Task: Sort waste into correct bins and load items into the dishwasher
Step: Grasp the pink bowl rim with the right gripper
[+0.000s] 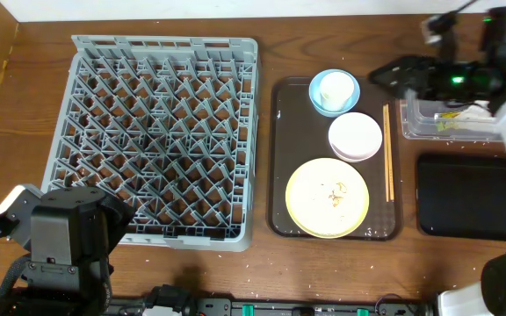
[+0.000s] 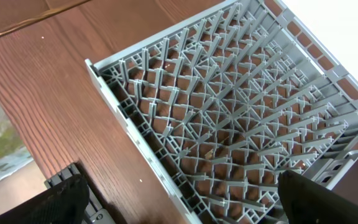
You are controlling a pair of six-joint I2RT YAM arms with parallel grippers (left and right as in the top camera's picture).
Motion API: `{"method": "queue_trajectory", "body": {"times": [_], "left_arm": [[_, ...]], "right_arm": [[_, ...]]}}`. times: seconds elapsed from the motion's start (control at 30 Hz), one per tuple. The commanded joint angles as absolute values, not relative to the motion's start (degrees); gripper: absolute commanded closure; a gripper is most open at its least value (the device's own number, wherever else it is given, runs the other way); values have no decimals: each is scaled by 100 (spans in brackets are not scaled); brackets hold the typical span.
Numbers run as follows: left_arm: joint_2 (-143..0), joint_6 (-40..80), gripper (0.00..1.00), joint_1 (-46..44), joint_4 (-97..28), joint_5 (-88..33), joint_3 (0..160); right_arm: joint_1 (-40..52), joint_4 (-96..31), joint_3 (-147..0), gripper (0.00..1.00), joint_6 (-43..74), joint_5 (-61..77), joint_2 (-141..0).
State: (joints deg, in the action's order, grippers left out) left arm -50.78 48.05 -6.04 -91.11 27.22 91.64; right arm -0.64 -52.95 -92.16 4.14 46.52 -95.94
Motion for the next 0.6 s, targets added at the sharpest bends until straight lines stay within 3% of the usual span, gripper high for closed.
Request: {"method": "queue_trajectory", "body": {"times": [0.0, 0.2, 0.37, 0.43, 0.53, 0.57], "left_arm": [[-5085, 4856, 2, -574, -9126, 2812, 9212], [-5085, 4856, 2, -574, -9126, 2812, 9212], [-5085, 4856, 2, -574, -9126, 2812, 9212], [-5085, 4856, 2, -574, -9126, 2812, 9212], [-5085, 4856, 2, -574, -9126, 2812, 9212], [-5085, 4856, 2, -574, -9126, 2812, 9212]], "right_arm": [[729, -5391, -9203, 1, 340, 3758, -9603], [2001, -5557, -9203, 1, 1326, 972, -9603], [2550, -5485, -9203, 2, 1328, 515, -9603], [2630, -5516, -9203, 7, 1339, 141, -9633], [2694, -5590, -9076, 26, 1907, -659, -9741], [2705, -5540, -8991, 27, 2053, -740, -9780]]}}
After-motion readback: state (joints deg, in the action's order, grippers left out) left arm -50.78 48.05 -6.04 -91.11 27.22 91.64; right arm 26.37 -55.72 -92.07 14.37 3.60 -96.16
